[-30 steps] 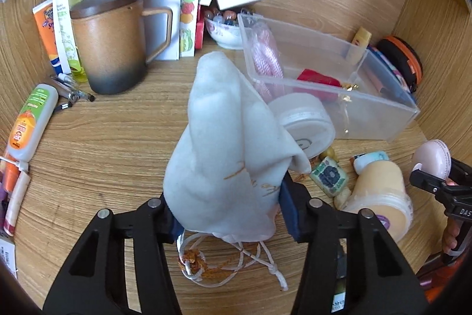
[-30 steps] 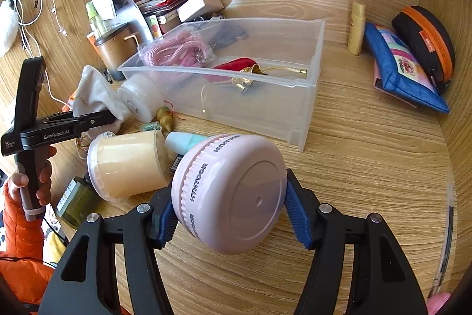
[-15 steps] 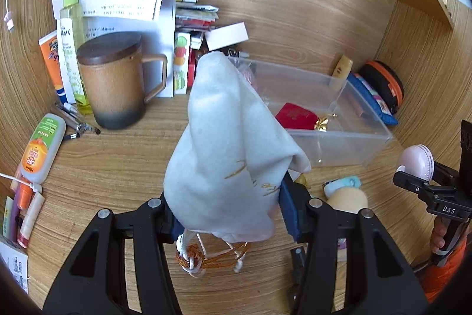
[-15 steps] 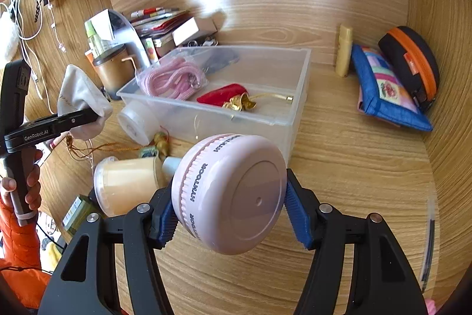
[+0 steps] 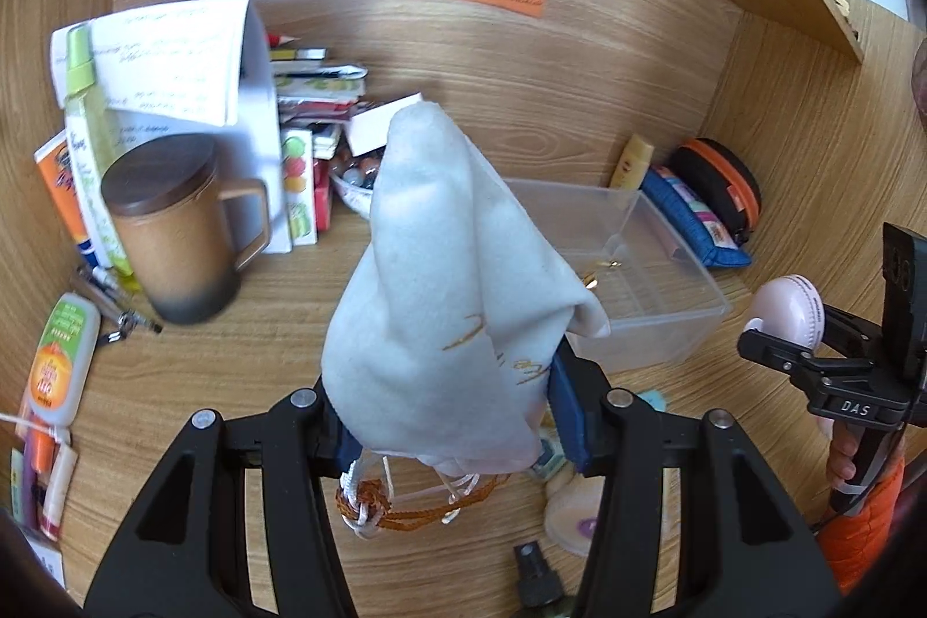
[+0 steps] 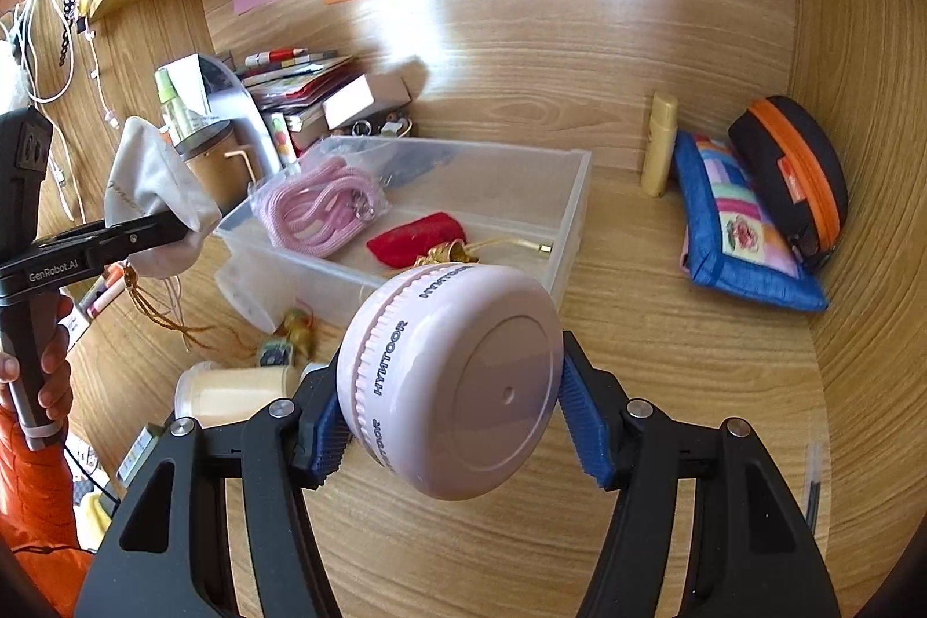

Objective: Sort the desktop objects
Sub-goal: 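Lift and carry the white bag and pink container over the clear box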

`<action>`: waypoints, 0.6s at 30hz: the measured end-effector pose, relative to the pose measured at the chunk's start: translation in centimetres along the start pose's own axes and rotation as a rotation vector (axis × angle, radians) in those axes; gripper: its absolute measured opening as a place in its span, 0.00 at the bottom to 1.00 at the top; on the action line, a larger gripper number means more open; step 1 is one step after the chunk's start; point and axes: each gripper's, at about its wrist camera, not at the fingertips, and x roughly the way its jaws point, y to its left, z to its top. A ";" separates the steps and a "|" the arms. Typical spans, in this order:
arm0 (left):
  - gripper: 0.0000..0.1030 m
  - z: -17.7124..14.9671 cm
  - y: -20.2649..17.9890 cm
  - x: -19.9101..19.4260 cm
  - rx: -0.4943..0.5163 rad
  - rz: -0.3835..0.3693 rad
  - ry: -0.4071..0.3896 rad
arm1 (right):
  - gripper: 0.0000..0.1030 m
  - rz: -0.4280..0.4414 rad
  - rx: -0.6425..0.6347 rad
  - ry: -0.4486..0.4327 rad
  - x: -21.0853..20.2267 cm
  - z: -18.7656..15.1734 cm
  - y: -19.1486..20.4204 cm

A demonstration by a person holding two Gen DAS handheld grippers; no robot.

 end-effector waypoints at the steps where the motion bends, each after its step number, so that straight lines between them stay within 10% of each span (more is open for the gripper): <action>1: 0.51 0.3 -0.2 0.1 0.004 -0.001 -0.002 | 0.57 -0.001 -0.004 -0.002 0.1 0.2 -0.1; 18: 0.51 4.2 -1.8 1.6 0.059 -0.091 -0.023 | 0.57 -0.013 -0.030 -0.052 1.0 4.2 -0.7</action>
